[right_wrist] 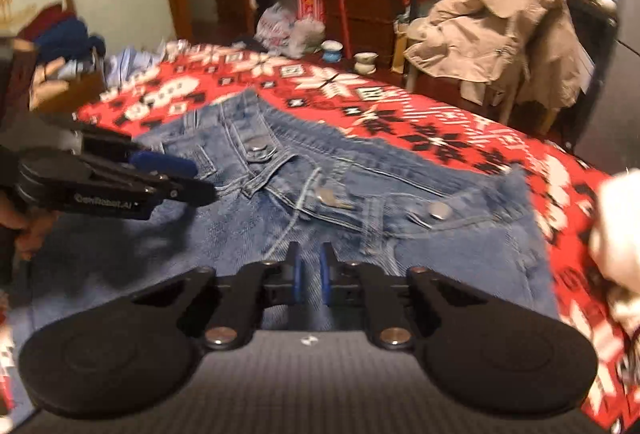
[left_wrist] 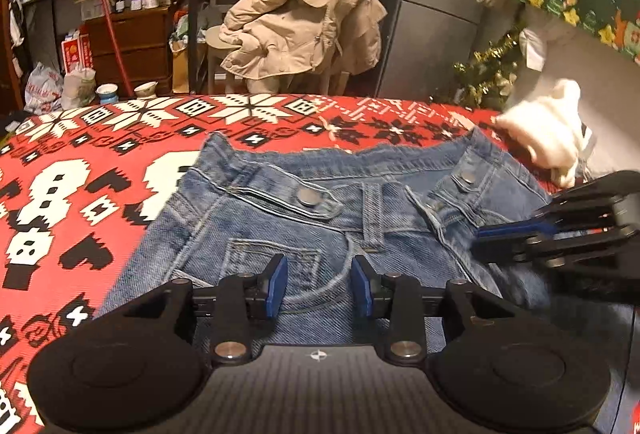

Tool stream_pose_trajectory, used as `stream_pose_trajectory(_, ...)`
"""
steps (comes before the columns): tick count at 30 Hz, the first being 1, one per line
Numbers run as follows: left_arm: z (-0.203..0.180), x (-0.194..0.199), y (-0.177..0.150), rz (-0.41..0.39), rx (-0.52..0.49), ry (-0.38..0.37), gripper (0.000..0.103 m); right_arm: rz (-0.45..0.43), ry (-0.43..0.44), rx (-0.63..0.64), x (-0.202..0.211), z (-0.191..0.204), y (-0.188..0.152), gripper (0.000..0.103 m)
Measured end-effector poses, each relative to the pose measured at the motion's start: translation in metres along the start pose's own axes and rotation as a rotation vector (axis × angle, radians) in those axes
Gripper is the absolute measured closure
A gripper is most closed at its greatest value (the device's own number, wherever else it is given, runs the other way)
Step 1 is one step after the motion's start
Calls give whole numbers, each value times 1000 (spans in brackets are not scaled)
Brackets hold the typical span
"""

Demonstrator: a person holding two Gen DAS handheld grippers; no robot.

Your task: Fold clothes

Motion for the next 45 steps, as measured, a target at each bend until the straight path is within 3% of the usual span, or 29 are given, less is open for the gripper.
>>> stream_pose_trajectory(3, 12, 0, 0, 1, 10, 15, 68, -12, 2, -2, -18, -2, 12, 98)
stream_pose_trajectory(6, 24, 0, -1, 0, 17, 34, 87, -25, 1, 16, -29, -4, 25, 95)
stream_pose_trajectory(8, 32, 2, -2, 7, 38, 43, 92, -19, 0, 33, -33, -4, 30, 95)
stream_pose_trajectory(11, 44, 8, -4, 7, 61, 64, 83, -44, 5, 30, -32, -1, 36, 95)
stream_pose_trajectory(17, 71, 21, -14, 15, 64, 66, 81, -23, -12, 34, -61, -1, 43, 99)
stream_pose_trajectory(20, 83, 33, -23, 23, 31, 116, 63, -25, -23, -13, -74, -8, 47, 100)
stream_pose_trajectory(25, 128, 62, -46, 55, 104, 108, 62, -53, -13, -62, -63, -10, 48, 99)
stream_pose_trajectory(33, 185, 99, -86, 109, 239, 23, 64, -97, 29, -83, -22, 4, 34, 93)
stream_pose_trajectory(37, 188, 106, -97, 121, 283, -34, 65, -94, 49, -72, -12, 18, 24, 93)
stream_pose_trajectory(40, 180, 107, -100, 118, 243, -51, 65, -83, 64, -75, -11, 26, 17, 93)
stream_pose_trajectory(41, 178, 107, -100, 117, 232, -42, 67, -81, 67, -74, -11, 28, 15, 93)
stream_pose_trajectory(42, 176, 106, -99, 123, 226, -33, 84, -80, 69, -73, -11, 30, 15, 93)
stream_pose_trajectory(43, 176, 104, -100, 143, 231, -25, 94, -80, 73, -71, -12, 32, 15, 93)
stream_pose_trajectory(45, 172, 104, -98, 163, 219, 1, 96, -87, 85, -68, -14, 36, 20, 93)
Point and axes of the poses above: each gripper's, at about its wrist camera, not at the fingertips, and x roughly against the way its jaws point, z to its left, y to its top, the point moved 6 cm from there along -x, roughly the way its jaws point, and after that the axes turned 15 degrees about y, right-handed, at the moved point
